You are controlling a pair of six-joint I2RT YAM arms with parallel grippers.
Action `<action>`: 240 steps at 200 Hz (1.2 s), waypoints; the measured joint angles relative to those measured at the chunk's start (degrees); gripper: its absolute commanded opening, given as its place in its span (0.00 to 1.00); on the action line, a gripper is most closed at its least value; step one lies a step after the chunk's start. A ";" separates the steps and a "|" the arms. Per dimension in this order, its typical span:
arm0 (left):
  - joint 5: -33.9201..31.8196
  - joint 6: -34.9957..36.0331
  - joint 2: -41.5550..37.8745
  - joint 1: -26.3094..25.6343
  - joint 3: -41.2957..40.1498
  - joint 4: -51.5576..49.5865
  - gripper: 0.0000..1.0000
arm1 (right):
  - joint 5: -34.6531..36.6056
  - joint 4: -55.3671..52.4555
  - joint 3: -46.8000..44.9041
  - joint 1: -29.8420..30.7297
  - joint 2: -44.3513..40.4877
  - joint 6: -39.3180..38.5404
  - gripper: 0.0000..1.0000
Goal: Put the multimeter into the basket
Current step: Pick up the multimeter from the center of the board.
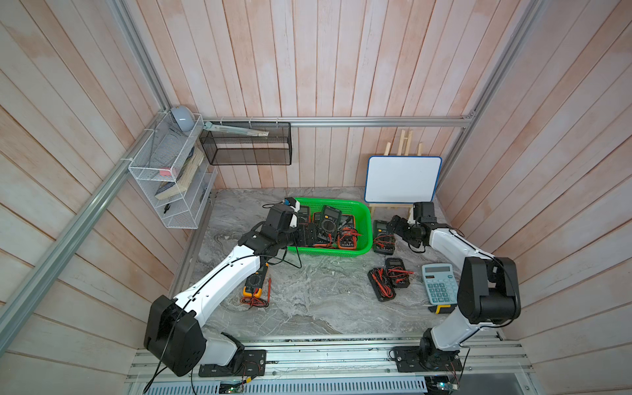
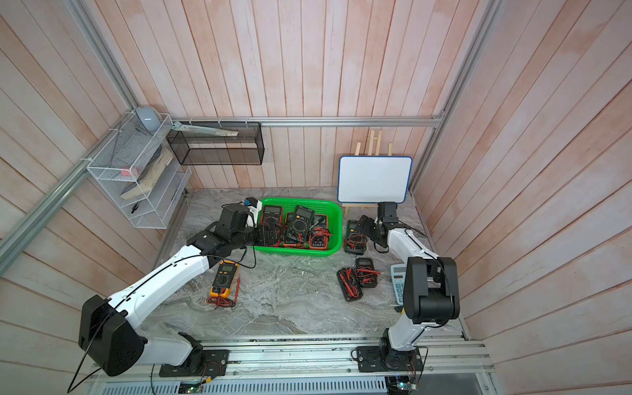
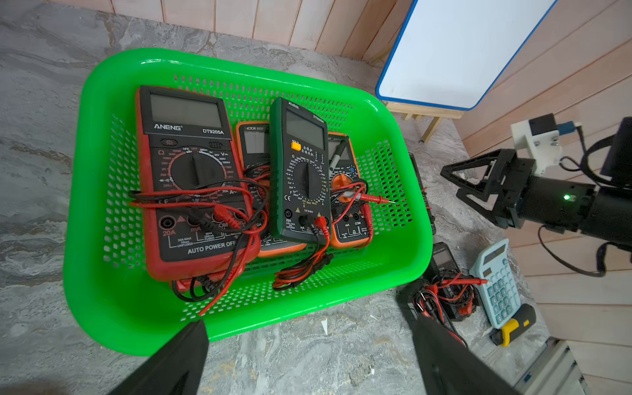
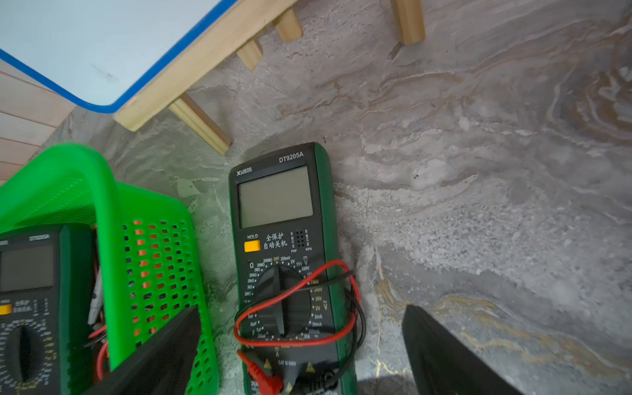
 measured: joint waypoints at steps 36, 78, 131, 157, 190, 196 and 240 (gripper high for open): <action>1.53 -0.57 -0.07 0.96 -1.22 1.33 1.00 | 1.86 -1.81 5.03 3.65 5.81 -1.99 0.98; 2.23 -0.92 -0.26 2.16 -2.60 2.14 1.00 | 3.67 -4.09 9.27 5.57 11.28 -3.32 0.98; 3.23 -1.51 -0.61 3.02 -3.08 2.64 1.00 | 5.97 -5.40 10.47 5.66 13.62 -4.24 0.98; 3.48 -1.97 -0.63 3.04 -3.19 3.02 1.00 | 6.51 -5.40 10.47 5.88 13.64 -4.50 0.98; 3.61 -2.36 -0.63 3.08 -3.32 3.48 1.00 | 6.88 -5.38 10.80 5.97 14.97 -4.92 0.98; 3.61 -2.40 -0.63 3.10 -3.34 3.54 1.00 | 6.84 -5.35 11.06 6.01 15.39 -5.03 0.98; 3.56 -3.13 -0.94 3.19 -3.82 4.17 1.00 | 6.99 -5.35 12.35 6.43 17.42 -5.97 0.95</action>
